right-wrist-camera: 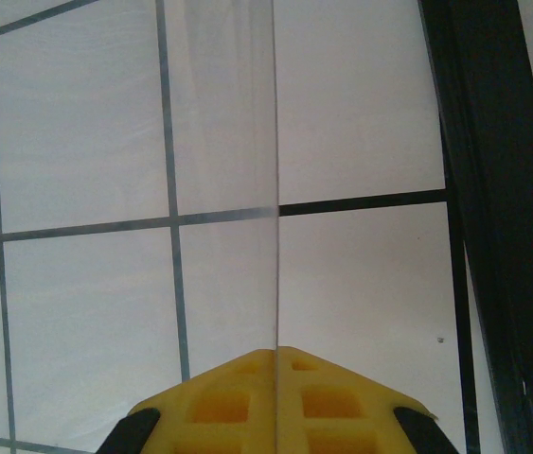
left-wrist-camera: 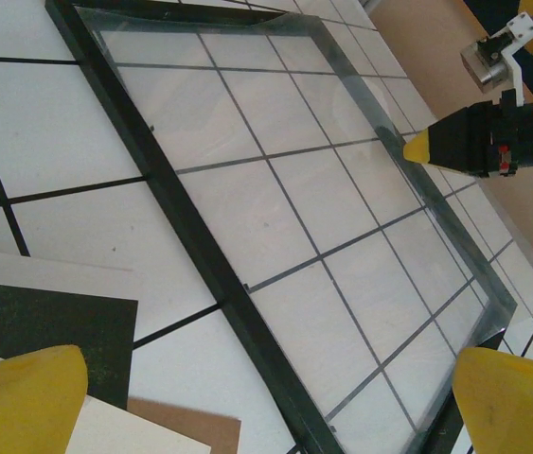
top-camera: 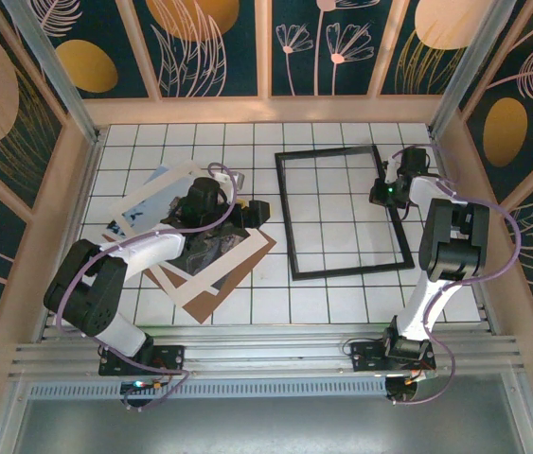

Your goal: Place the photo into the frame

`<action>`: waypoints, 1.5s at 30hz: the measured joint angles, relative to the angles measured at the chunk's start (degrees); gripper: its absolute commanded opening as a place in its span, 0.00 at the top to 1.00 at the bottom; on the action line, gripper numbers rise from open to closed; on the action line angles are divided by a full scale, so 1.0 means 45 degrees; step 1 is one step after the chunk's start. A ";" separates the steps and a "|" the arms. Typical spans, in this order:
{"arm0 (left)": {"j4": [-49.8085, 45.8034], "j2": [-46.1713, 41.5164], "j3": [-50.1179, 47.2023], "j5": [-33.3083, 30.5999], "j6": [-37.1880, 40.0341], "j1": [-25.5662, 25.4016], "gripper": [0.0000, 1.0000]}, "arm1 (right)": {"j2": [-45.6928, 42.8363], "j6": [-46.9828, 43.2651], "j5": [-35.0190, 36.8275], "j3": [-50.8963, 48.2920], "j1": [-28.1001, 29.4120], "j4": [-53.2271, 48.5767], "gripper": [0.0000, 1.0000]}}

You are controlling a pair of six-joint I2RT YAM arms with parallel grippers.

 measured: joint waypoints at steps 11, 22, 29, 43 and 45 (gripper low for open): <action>0.0000 0.0083 0.0015 0.0000 0.0010 0.0000 0.01 | 0.0000 -0.0199 0.0000 0.0083 -0.0005 -0.0058 1.00; 0.0000 0.0097 0.0015 0.0000 0.0053 0.0000 0.01 | 0.0005 -0.0223 -0.0005 0.0170 -0.0029 -0.0136 1.00; 0.0000 0.0121 0.0015 0.0000 0.0053 0.0000 0.01 | 0.0015 -0.0223 0.0000 0.0170 -0.0029 -0.0136 1.00; 0.0000 0.0194 0.0015 0.0000 0.0092 0.0000 0.01 | 0.0015 -0.0223 0.0005 0.0170 -0.0029 -0.0136 1.00; 0.0000 0.0199 0.0015 0.0000 0.0092 0.0000 0.02 | 0.0015 -0.0223 0.0010 0.0170 -0.0029 -0.0136 1.00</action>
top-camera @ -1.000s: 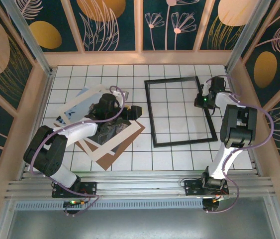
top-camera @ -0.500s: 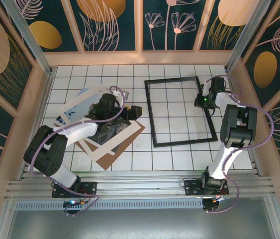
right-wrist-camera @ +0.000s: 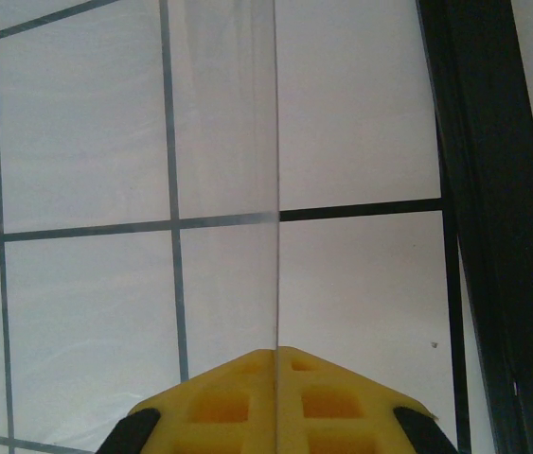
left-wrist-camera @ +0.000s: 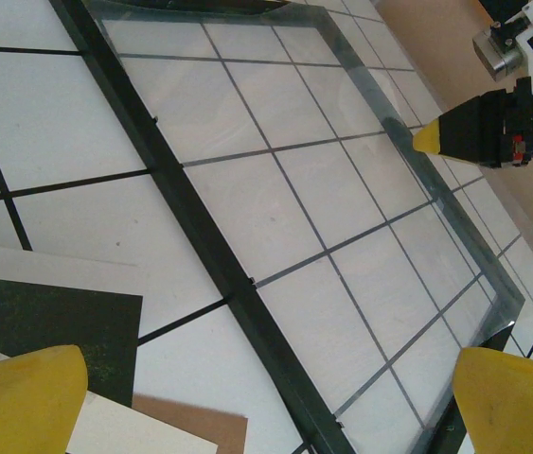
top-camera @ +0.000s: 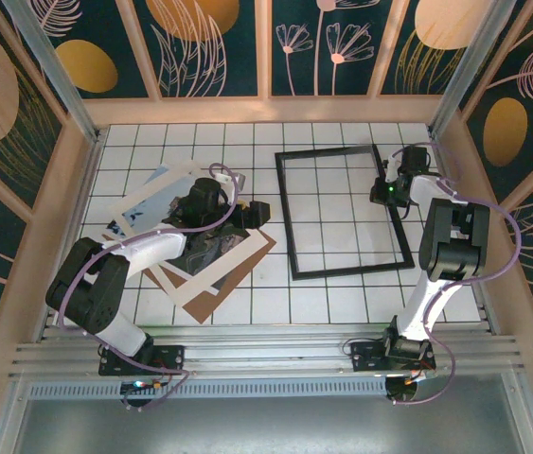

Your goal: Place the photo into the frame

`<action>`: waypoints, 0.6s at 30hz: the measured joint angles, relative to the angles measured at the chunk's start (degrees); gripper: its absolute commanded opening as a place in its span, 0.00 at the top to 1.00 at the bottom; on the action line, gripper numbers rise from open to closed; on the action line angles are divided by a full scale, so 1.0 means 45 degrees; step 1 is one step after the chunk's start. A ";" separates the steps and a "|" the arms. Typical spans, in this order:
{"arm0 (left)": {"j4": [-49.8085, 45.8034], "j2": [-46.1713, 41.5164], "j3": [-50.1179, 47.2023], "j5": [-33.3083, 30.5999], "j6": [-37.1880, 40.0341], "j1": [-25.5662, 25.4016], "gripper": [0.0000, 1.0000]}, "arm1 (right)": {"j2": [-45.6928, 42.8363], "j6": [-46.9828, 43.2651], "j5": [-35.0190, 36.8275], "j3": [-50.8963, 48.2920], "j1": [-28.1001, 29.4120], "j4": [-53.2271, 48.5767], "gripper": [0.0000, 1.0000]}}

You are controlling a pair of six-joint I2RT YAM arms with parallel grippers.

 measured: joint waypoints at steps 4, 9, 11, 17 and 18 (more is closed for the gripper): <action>0.0000 0.0034 0.0000 0.0000 0.0000 0.0000 0.01 | 0.0000 0.0000 0.0005 0.0000 0.0000 0.0000 1.00; 0.0000 0.0073 0.0000 0.0000 0.0000 0.0000 0.01 | 0.0000 0.0000 0.0097 0.0000 0.0000 0.0000 1.00; 0.0000 0.0078 0.0000 0.0000 0.0000 0.0000 0.01 | 0.0000 0.0000 0.0112 0.0000 0.0000 0.0000 1.00; 0.0005 0.0078 0.0000 0.0000 0.0000 0.0000 0.01 | 0.0000 0.0000 0.0131 0.0000 -0.0010 0.0000 1.00; 0.0000 0.0078 0.0000 0.0000 0.0000 0.0000 0.01 | 0.0000 0.0000 0.0131 0.0000 -0.0019 0.0000 1.00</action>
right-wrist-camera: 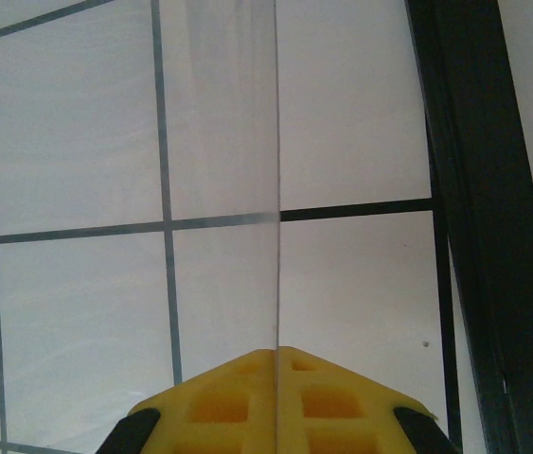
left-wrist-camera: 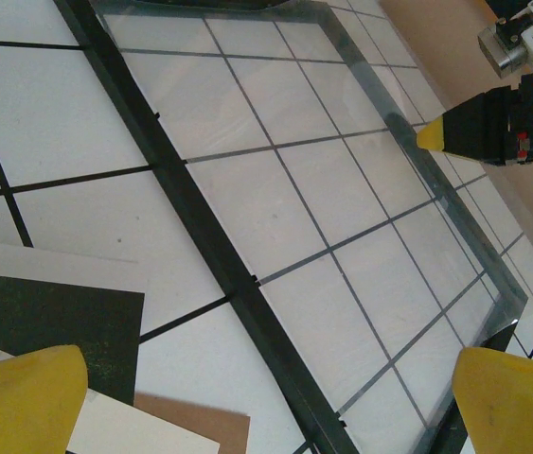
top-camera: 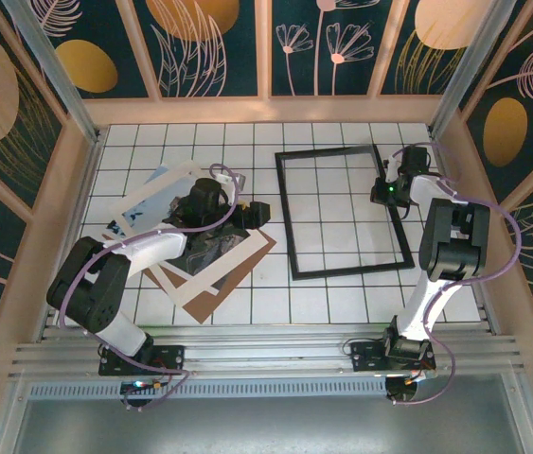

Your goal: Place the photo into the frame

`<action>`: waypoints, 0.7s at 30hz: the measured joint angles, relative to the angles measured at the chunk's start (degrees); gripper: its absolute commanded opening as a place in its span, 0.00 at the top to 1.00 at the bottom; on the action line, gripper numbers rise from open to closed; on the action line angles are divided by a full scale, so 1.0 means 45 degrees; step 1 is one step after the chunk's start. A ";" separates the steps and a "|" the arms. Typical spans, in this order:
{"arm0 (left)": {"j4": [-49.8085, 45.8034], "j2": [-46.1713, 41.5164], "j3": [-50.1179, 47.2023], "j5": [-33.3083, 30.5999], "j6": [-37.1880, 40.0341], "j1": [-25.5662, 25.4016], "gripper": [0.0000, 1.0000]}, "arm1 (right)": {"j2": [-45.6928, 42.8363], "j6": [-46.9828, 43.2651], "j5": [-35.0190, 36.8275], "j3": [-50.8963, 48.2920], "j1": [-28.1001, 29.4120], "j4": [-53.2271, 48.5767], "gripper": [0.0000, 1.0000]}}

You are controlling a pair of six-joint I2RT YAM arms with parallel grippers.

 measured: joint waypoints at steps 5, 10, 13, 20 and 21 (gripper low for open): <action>0.0000 0.0000 0.0000 0.0000 0.0000 0.0000 0.01 | 0.0058 0.0000 0.0010 0.0024 -0.0029 0.0000 1.00; 0.0005 0.0000 0.0000 0.0000 0.0000 0.0000 0.01 | 0.0136 0.0000 0.0039 0.0049 -0.0039 0.0000 1.00; 0.0000 0.0000 0.0000 0.0000 0.0000 0.0000 0.01 | 0.0204 0.0000 0.0044 0.0078 -0.0039 0.0000 1.00; 0.0000 0.0000 0.0000 -0.0005 0.0005 0.0000 0.01 | 0.0272 0.0000 0.0005 0.0107 -0.0034 0.0005 1.00; 0.0000 0.0000 0.0000 0.0000 0.0000 0.0000 0.01 | 0.0272 0.0000 -0.0010 0.0107 -0.0034 0.0005 1.00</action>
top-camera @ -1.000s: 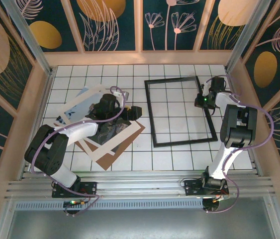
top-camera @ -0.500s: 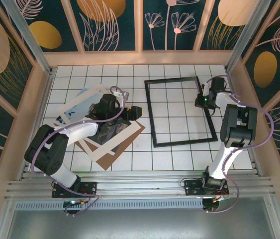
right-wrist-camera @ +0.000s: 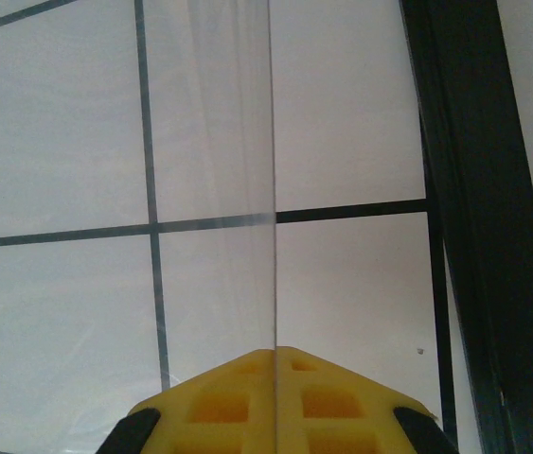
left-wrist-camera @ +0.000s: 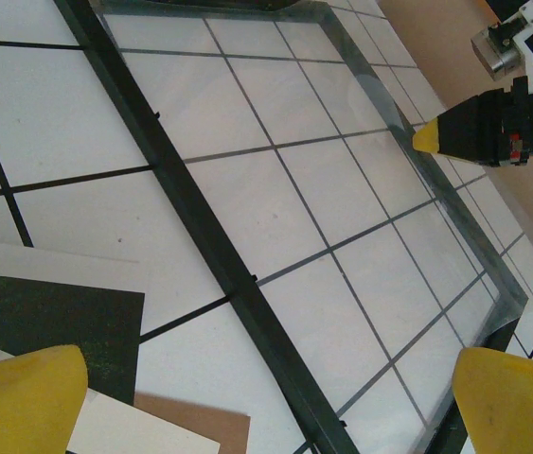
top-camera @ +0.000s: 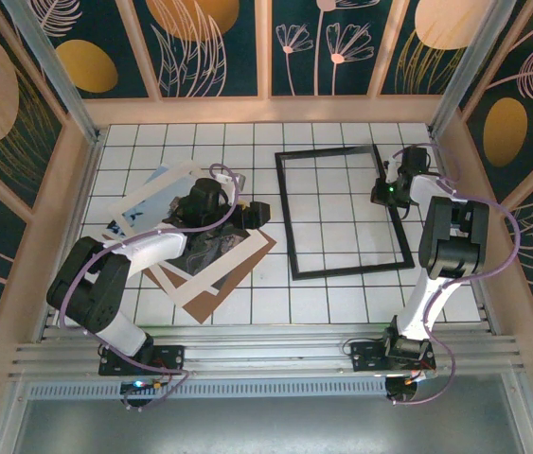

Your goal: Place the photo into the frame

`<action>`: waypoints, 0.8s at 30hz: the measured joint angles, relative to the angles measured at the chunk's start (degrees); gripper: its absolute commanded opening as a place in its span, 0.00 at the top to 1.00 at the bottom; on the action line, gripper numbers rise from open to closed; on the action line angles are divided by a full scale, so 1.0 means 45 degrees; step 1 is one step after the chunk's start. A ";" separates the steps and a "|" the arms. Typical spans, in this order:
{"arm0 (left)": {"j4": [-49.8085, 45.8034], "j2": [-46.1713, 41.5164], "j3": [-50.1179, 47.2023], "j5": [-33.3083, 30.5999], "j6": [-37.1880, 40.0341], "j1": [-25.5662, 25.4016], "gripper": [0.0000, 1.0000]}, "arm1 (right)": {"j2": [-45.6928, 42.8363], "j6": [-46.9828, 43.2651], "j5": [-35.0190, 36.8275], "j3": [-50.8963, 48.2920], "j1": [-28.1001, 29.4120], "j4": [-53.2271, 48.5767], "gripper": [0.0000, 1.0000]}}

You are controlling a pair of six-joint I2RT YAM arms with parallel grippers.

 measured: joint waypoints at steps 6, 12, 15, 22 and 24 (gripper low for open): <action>0.0000 0.0005 0.0000 -0.0005 0.0000 0.0000 0.01 | 0.0000 0.0005 -0.0049 0.0000 -0.0005 0.0000 0.93; -0.0005 0.0010 0.0000 -0.0005 0.0005 0.0000 0.01 | 0.0000 0.0044 -0.0185 0.0000 -0.0005 0.0141 0.83; -0.0015 0.0010 0.0000 -0.0015 0.0005 0.0000 0.01 | 0.0005 0.0058 -0.0238 0.0000 -0.0005 0.0146 0.83; -0.0097 0.0010 0.0000 -0.0053 0.0005 0.0000 0.01 | 0.0039 0.0131 -0.0277 0.0000 -0.0019 0.0146 0.92; -0.0107 0.0010 0.0000 -0.0073 0.0005 0.0000 0.01 | 0.0039 0.0136 -0.0291 0.0000 -0.0019 0.0141 0.95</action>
